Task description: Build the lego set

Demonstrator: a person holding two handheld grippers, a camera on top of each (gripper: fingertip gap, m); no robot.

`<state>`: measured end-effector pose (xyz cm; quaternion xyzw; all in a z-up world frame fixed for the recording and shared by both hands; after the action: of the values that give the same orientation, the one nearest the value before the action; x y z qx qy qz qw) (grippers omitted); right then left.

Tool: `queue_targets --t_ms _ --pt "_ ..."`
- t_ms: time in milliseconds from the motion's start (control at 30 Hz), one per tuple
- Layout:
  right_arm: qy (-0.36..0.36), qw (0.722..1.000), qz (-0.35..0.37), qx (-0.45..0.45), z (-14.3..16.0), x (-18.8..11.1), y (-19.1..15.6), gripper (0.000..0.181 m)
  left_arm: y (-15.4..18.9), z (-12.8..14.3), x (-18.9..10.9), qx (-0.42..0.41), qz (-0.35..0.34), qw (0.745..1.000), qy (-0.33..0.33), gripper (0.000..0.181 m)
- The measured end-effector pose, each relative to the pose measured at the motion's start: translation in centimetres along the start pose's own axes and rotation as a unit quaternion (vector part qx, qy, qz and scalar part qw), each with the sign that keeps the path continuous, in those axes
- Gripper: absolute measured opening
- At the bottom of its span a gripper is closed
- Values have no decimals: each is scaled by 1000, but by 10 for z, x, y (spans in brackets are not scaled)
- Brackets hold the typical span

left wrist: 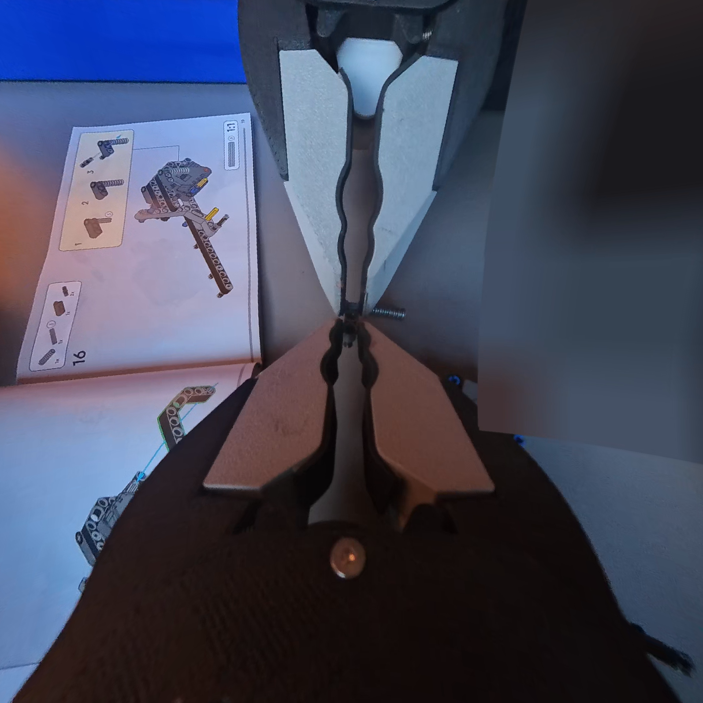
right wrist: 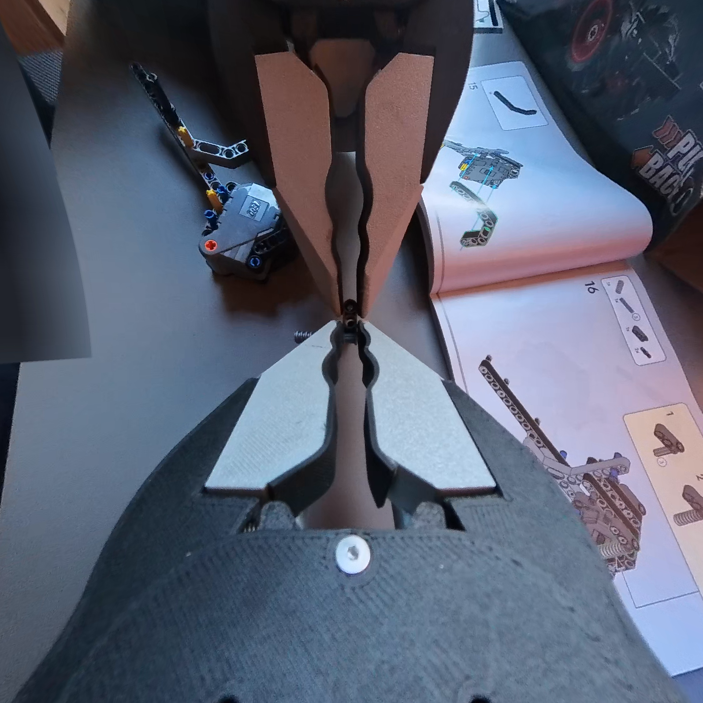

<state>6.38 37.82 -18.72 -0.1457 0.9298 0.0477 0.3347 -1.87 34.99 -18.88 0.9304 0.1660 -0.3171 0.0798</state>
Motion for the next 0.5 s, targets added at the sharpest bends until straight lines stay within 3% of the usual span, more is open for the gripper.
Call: queue_targets --t_ms 33,500 --pt "0 1000 1 -1 0 0 0 5 0 0 0 0 0 1000 0 6" --pt "-6 1000 6 -5 -1 3 0 5 -2 3 0 -7 5 1000 6 6"
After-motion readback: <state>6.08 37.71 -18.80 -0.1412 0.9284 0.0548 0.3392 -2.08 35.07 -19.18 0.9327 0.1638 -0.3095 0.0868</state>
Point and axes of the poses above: each gripper's, where its closed fingertips meet, x out along the fingers, z out of its underside, y = z × x across the jaws, the point moved 6 cm from there along -x, back along the fingers, and after that the axes turned 1 degree about y, right-handed, at the moved point
